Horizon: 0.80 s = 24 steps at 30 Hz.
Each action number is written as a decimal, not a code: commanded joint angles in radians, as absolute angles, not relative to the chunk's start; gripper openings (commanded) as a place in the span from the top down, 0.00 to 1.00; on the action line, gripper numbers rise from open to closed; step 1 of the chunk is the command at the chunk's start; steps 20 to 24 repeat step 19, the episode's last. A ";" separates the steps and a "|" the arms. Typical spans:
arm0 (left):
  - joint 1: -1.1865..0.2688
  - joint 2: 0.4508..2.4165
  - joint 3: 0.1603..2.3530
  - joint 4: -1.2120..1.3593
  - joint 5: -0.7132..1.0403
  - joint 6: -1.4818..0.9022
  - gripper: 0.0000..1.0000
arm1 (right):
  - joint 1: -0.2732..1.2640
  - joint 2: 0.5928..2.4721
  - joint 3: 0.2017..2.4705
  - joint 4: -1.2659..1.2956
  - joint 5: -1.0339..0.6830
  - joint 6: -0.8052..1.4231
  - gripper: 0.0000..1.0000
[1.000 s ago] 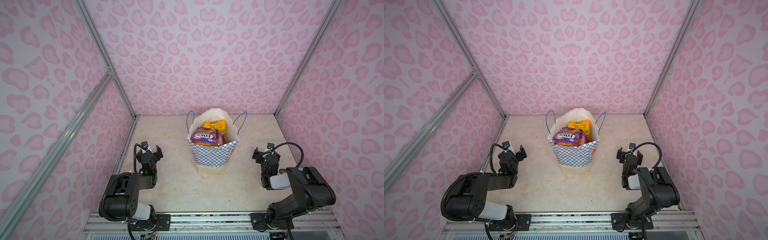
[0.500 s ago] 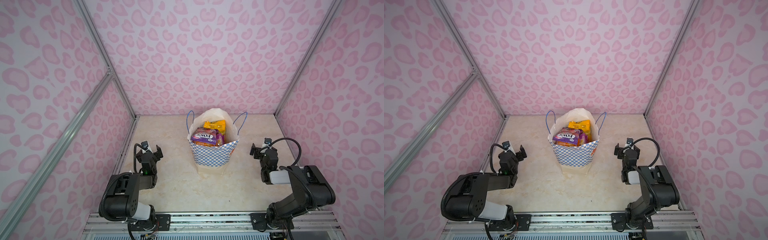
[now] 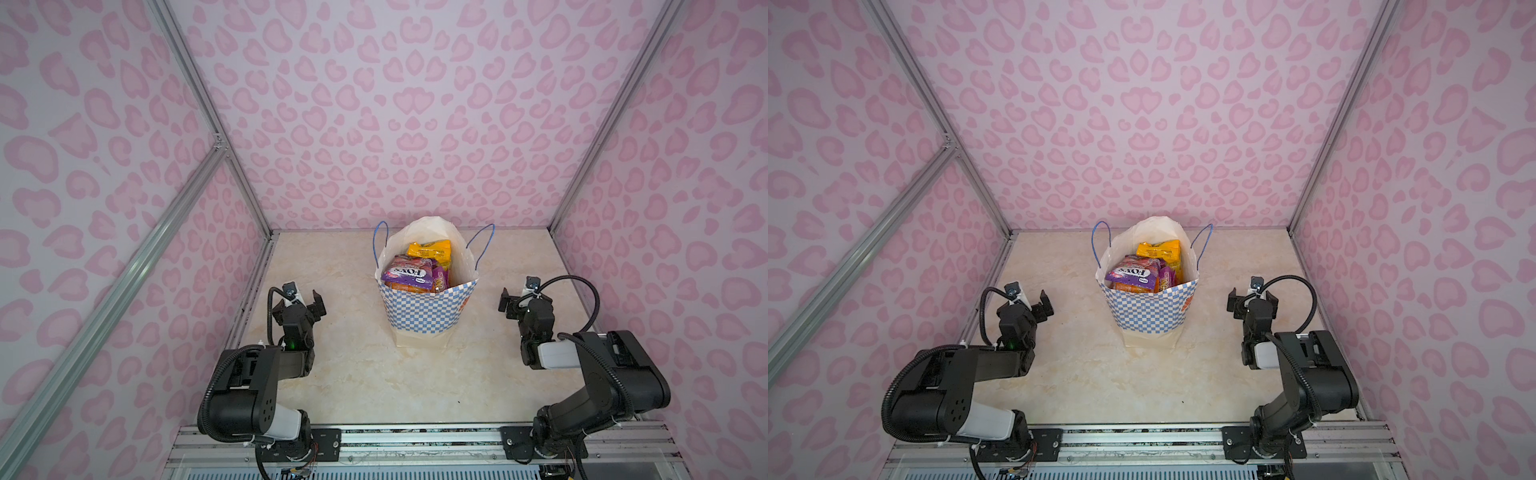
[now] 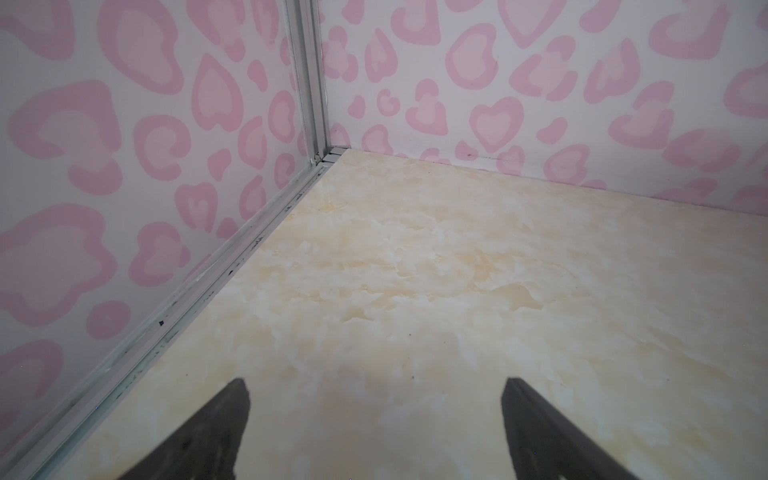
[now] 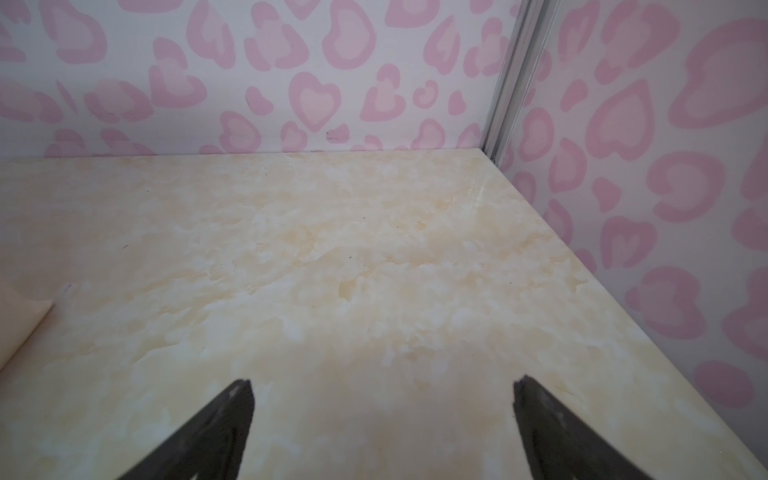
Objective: Place the snacks into the paper bag
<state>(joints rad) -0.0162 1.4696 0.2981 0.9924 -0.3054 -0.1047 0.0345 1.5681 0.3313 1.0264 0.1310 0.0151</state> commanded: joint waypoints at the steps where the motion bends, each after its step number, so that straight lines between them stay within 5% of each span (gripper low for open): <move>1: -0.016 1.471 0.307 1.022 -0.305 -0.100 0.03 | 0.036 1.569 0.327 1.048 0.143 0.012 0.00; 24: -0.020 1.475 0.316 1.008 -0.277 -0.083 0.03 | 0.054 1.572 0.321 1.062 0.169 0.000 0.00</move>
